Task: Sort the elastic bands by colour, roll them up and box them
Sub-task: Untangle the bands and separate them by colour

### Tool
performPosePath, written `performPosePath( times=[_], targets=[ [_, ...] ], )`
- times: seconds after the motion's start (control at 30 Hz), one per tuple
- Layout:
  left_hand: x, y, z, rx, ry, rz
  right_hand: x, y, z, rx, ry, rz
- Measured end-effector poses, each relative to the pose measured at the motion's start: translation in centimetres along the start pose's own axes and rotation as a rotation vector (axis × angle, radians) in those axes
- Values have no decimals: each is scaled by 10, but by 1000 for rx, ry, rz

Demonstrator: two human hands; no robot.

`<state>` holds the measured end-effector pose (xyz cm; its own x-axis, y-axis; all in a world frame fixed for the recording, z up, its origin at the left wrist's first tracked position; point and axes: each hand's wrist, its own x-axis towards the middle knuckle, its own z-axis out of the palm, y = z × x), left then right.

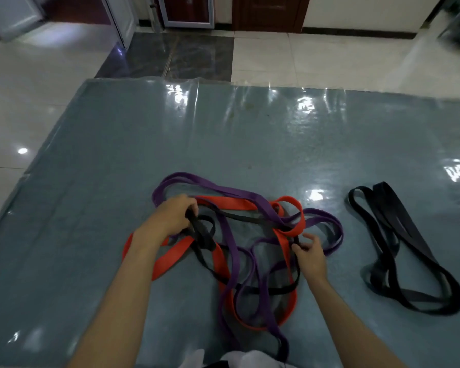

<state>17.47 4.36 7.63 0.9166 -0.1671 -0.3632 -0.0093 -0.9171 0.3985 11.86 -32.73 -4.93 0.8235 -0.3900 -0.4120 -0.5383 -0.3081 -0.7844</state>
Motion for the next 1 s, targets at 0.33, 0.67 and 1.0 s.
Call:
performPosePath(
  times=[0.33,0.67,1.0],
  targets=[
    [-1,27,64,-11,10,82,32,-22,8,-11,55,99],
    [10,65,94,94,16,83,37,-43,-14,230,211,-28],
    [55,108,124,-41,-128,226,42,-61,-26,290,170,-55]
  ],
)
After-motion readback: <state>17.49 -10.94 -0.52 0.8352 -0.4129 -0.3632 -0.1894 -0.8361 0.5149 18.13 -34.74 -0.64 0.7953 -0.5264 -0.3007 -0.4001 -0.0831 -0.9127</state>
